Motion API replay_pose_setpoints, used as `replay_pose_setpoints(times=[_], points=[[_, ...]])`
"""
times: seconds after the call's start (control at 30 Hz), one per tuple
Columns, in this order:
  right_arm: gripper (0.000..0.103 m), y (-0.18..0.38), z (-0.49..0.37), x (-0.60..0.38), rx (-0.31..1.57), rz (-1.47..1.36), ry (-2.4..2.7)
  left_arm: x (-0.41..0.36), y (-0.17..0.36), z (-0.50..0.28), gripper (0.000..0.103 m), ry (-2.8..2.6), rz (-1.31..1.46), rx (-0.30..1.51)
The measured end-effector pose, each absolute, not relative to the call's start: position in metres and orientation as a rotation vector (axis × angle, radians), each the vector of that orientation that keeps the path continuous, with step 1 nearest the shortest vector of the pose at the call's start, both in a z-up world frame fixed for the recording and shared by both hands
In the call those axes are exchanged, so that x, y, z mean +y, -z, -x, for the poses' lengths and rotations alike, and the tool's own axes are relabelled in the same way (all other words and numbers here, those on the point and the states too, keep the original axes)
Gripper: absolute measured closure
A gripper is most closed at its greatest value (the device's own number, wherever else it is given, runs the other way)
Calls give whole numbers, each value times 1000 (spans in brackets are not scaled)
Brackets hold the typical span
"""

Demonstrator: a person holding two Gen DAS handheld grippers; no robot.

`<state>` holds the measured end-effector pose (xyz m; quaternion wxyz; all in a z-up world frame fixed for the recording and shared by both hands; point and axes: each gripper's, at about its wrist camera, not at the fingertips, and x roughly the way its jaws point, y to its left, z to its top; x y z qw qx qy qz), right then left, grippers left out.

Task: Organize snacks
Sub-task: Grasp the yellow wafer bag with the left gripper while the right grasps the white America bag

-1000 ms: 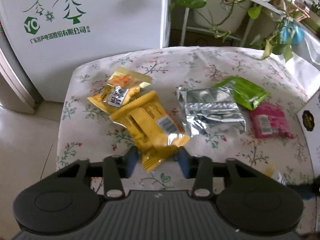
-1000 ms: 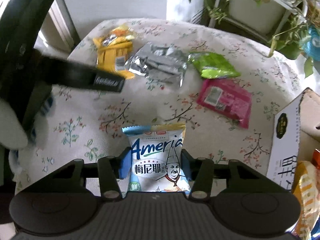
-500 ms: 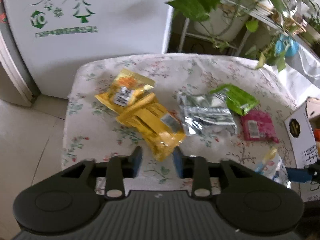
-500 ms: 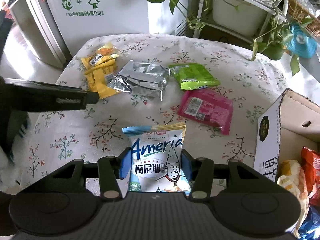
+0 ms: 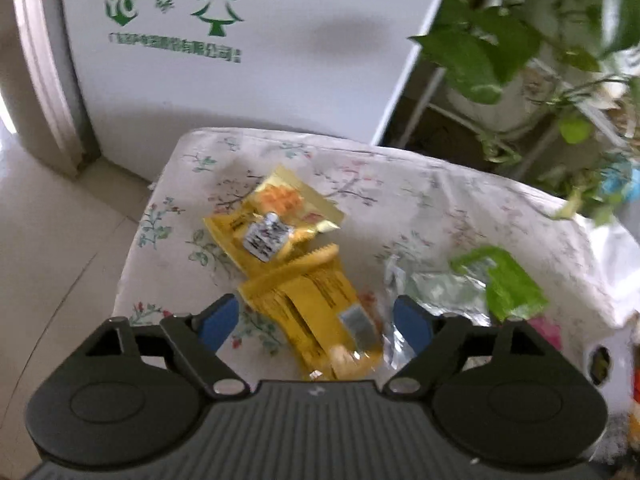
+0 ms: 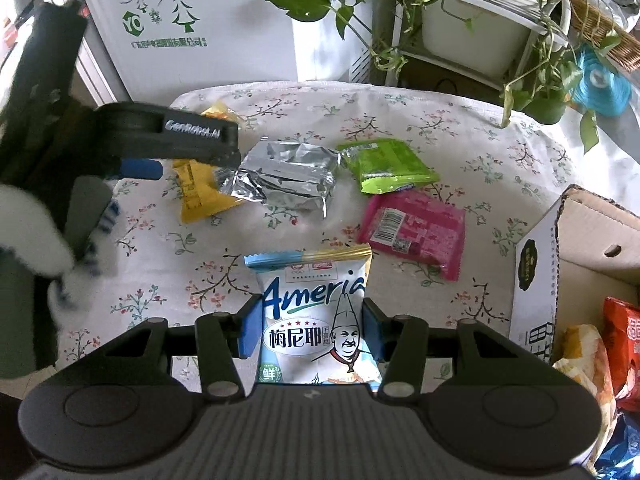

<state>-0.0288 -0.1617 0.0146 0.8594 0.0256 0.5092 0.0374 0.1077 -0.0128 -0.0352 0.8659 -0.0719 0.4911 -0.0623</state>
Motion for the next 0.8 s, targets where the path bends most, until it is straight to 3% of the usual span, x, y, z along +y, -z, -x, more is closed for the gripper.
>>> replay_pose_setpoints(times=[0.17,0.43,0.7,0.8], points=[[46,-15,30,-166,1070,-61,-74,-15,50,-108,13,61,133,1033],[46,-19,33,-172,1059,-76,-63,-3,46,-86,33,76,31,1031],[46,-21,34,-167,1052,-76,-78,5,39,-90,30,101,114,1010],[45,-22,34,-168,1050,-78,-77,-6,36,-98,22,132,52,998]])
